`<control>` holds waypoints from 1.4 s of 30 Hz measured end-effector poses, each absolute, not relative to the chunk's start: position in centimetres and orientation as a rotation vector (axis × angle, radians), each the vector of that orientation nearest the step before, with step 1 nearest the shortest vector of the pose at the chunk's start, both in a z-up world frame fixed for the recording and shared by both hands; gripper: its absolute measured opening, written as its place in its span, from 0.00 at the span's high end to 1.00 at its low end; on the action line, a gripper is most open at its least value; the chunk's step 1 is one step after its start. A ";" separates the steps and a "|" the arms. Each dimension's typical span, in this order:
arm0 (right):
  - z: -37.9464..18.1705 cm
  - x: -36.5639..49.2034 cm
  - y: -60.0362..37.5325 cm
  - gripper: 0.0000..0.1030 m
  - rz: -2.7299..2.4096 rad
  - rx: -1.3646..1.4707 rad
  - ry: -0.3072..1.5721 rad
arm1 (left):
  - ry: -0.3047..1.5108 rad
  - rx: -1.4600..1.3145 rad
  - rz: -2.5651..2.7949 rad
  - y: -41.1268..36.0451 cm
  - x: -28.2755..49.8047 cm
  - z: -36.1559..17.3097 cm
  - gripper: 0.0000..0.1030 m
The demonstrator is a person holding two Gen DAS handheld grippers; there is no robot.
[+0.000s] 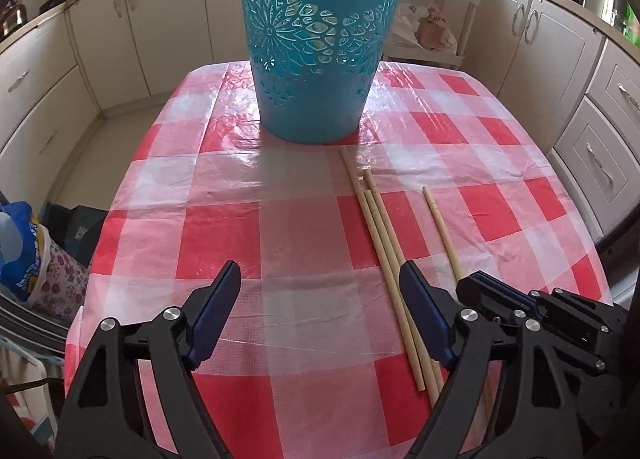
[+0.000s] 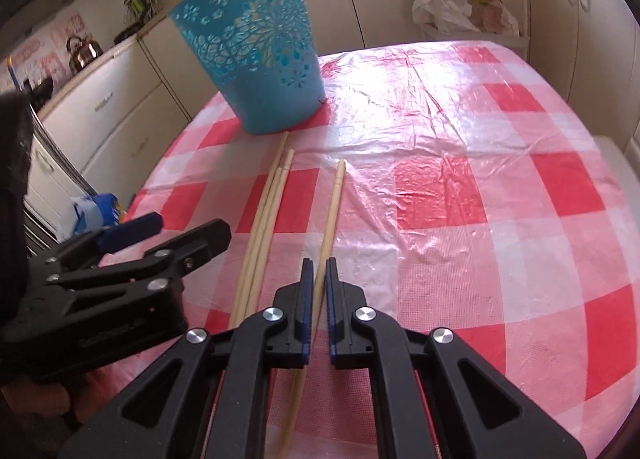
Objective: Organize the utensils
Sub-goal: 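Move the right tool back to the sticks and close on one stick, then close the left tool on a wooden stick while the right tool holds its stick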
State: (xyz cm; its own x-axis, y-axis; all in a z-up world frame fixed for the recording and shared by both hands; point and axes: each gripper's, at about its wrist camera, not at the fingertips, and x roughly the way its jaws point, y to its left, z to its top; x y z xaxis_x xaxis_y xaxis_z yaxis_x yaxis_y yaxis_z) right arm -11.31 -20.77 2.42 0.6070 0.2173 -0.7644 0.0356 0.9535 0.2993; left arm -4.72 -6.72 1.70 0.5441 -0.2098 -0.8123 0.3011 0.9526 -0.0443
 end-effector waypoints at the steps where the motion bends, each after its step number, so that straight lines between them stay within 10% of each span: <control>1: 2.4 -11.3 -21.0 0.95 0.111 0.314 0.915 | 0.953 0.110 -0.307 -6.8 -4.7 1.5 0.28; 24: 2.1 -11.5 -21.9 0.95 0.135 0.388 0.907 | 0.976 0.191 -0.328 -8.5 -3.7 0.5 0.50; 30: 2.1 -11.5 -22.0 0.95 0.135 0.390 0.907 | 0.963 0.208 -0.358 -7.9 -4.8 0.7 0.95; 42: 2.7 -10.9 -20.4 0.90 0.098 0.283 0.942 | 1.026 0.077 -0.325 -3.1 -9.6 1.2 0.95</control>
